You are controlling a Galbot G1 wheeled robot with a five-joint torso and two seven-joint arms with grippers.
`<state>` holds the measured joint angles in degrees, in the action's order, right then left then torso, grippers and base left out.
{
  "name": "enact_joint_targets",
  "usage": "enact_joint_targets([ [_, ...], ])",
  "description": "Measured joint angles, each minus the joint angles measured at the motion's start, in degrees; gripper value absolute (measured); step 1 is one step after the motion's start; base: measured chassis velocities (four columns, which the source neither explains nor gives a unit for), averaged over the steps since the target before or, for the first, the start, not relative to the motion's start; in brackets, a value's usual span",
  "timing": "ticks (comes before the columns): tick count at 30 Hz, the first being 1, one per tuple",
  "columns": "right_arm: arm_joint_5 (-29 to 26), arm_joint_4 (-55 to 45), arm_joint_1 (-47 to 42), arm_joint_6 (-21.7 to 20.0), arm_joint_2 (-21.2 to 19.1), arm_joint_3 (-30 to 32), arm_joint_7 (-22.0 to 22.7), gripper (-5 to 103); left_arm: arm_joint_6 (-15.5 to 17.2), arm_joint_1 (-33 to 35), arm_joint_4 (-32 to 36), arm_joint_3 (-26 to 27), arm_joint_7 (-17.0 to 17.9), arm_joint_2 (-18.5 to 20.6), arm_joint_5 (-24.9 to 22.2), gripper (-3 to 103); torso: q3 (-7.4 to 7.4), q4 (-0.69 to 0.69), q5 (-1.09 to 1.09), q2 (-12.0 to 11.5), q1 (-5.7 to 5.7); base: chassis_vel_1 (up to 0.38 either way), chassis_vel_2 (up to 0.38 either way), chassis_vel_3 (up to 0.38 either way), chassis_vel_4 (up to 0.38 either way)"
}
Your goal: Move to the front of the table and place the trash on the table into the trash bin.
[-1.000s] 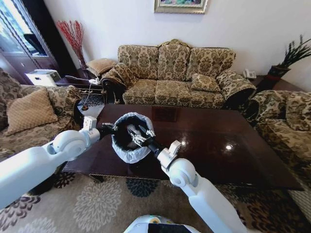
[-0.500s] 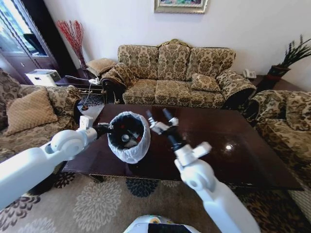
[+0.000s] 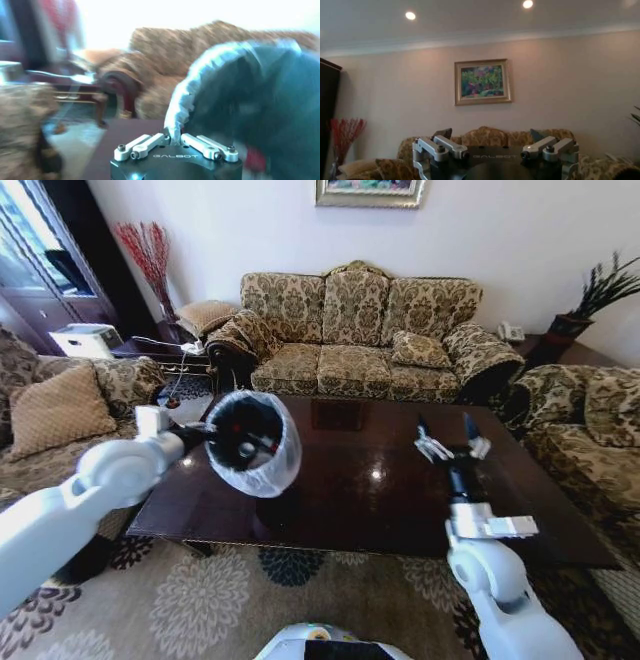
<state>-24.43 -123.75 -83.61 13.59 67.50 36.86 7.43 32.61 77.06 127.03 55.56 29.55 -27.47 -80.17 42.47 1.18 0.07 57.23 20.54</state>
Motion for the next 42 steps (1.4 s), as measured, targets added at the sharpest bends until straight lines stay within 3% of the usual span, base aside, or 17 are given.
enact_joint_targets([
  [1,0.0,0.0,0.0,0.0,0.0,0.0,0.0,100,0.0,0.0,0.0,0.0,0.0,0.0,0.0,0,0.00,0.00,0.00,0.0,0.00,0.000,0.000,0.000,0.000],
  [3,0.0,1.7,-0.9,1.3,0.1,0.9,0.0,100,0.2,12.2,2.6,11.7,-0.9,-5.9,2.4,0,0.00,0.02,-0.11,0.0,0.00,0.000,0.000,0.000,0.000],
  [5,0.1,2.2,-1.0,1.6,0.2,1.0,0.0,100,0.2,15.0,3.3,14.1,-1.4,-7.7,3.4,0,0.00,0.04,-0.11,0.0,-0.01,0.000,0.000,0.000,0.000],
  [7,0.2,3.2,-1.2,2.7,0.3,0.7,0.0,100,-0.7,23.7,6.3,21.7,-4.5,-16.8,8.4,0,0.00,0.10,-0.10,0.0,-0.01,0.000,0.000,0.000,0.000],
  [9,0.1,3.2,-1.3,2.9,0.5,0.0,0.0,100,-1.8,27.0,8.1,24.2,-6.5,-22.8,11.8,0,0.00,0.04,-0.11,0.0,-0.01,0.000,0.000,0.000,0.000],
  [11,0.1,3.1,-1.4,3.0,0.6,-0.2,0.0,100,-2.2,27.5,8.5,24.6,-6.9,-24.1,12.7,0,0.00,0.01,-0.06,0.0,-0.01,0.000,0.000,0.000,0.000],
  [13,0.1,3.0,-1.5,3.2,0.8,-1.1,0.0,100,-4.7,29.7,9.8,25.8,-9.0,-31.8,18.3,0,0.00,0.00,-0.04,0.0,0.00,0.021,-0.022,-0.023,0.027],
  [14,0.1,3.0,-1.5,3.2,0.8,-1.1,0.0,100,-4.7,29.7,9.8,25.8,-9.0,-31.8,18.3,0,0.00,0.00,-0.04,0.0,0.00,0.042,-0.044,-0.046,0.053],
  [16,0.0,3.0,-1.5,3.2,0.9,-2.1,0.0,100,-6.2,30.4,11.0,26.9,-9.9,-39.7,21.2,0,0.01,0.00,-0.09,0.0,0.01,0.097,-0.111,-0.095,0.073],
  [17,0.0,3.1,-1.3,3.2,0.9,-2.3,0.0,100,-6.6,30.3,11.1,27.2,-10.0,-41.3,21.8,0,0.01,0.01,-0.10,0.0,0.02,0.116,-0.135,-0.156,0.146],
  [25,-0.5,4.3,-1.1,3.9,1.2,-2.8,0.0,100,-10.4,29.5,10.3,28.3,-10.4,-50.1,25.4,0,0.01,0.00,-0.07,0.0,0.00,0.190,-0.202,-0.198,0.211],
  [30,-0.6,5.0,-1.1,4.1,1.4,-3.3,0.0,100,-12.4,29.0,7.9,27.9,-10.0,-53.0,26.3,0,-0.01,0.00,-0.02,0.0,-0.06,0.205,-0.193,-0.195,0.199],
  [36,-0.4,5.1,-1.6,4.2,2.4,-4.2,0.0,100,-15.1,27.0,0.9,25.9,-7.8,-56.9,28.0,0,-0.01,0.02,-0.07,0.0,-0.06,0.046,-0.041,-0.040,0.063],
  [38,-0.3,4.9,-2.2,4.0,2.8,-4.6,0.0,100,-17.0,25.0,-5.0,25.3,-5.7,-59.5,28.1,0,0.04,0.00,-0.10,0.0,0.06,0.000,0.000,0.000,0.000],
  [42,-0.2,4.8,-2.4,3.7,3.0,-4.5,0.0,100,-20.1,24.5,-12.1,25.1,-5.3,-61.0,28.8,0,0.04,0.00,-0.07,0.0,0.08,-0.063,0.035,0.053,-0.037],
])
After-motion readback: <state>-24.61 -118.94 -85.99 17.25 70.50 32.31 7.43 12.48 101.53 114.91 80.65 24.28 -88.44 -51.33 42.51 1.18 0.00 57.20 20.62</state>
